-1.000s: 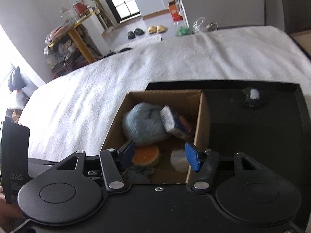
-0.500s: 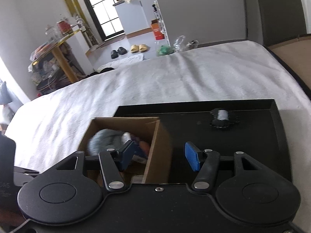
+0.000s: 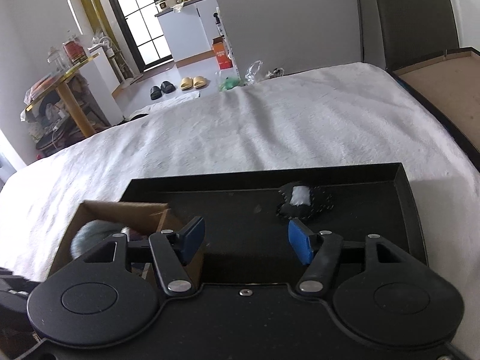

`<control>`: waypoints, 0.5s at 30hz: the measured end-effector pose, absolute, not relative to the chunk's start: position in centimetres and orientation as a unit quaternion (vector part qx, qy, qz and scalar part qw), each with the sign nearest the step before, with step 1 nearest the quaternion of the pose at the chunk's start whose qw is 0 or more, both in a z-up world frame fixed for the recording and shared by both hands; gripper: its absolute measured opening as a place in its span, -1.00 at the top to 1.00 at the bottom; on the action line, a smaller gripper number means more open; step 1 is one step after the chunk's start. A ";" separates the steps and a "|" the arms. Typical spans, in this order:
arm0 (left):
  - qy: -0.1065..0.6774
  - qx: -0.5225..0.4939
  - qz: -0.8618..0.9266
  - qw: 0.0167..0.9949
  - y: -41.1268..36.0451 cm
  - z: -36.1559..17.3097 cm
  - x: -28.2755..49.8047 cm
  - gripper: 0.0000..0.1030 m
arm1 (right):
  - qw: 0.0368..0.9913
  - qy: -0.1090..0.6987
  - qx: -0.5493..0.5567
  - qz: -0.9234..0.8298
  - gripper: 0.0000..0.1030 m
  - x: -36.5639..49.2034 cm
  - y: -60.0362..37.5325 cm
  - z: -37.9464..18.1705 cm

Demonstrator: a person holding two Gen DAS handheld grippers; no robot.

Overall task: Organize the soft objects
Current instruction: 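Move the right gripper to the black-and-white plush and grasp it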

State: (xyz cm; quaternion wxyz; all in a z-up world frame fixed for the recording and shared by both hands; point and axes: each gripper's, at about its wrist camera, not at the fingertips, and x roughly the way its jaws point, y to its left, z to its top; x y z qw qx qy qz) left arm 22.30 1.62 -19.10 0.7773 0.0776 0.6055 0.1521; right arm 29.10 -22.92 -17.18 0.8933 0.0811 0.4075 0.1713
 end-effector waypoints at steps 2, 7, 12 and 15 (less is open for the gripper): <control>0.609 0.088 0.155 0.773 1.3 -19.3 22.4 0.16 | 0.895 0.406 0.083 0.168 -0.12 29.8 -23.2 -17.9; 0.620 0.116 0.163 0.759 0.5 -19.8 23.0 0.15 | 0.899 0.403 0.082 0.150 -0.03 31.2 -23.9 -19.8; 0.630 0.126 0.167 0.748 0.0 -20.4 23.4 0.14 | 0.899 0.405 0.090 0.142 0.04 32.4 -24.4 -21.4; 0.634 0.134 0.169 0.743 -0.2 -20.7 23.6 0.13 | 0.900 0.402 0.090 0.140 0.04 33.1 -24.5 -22.2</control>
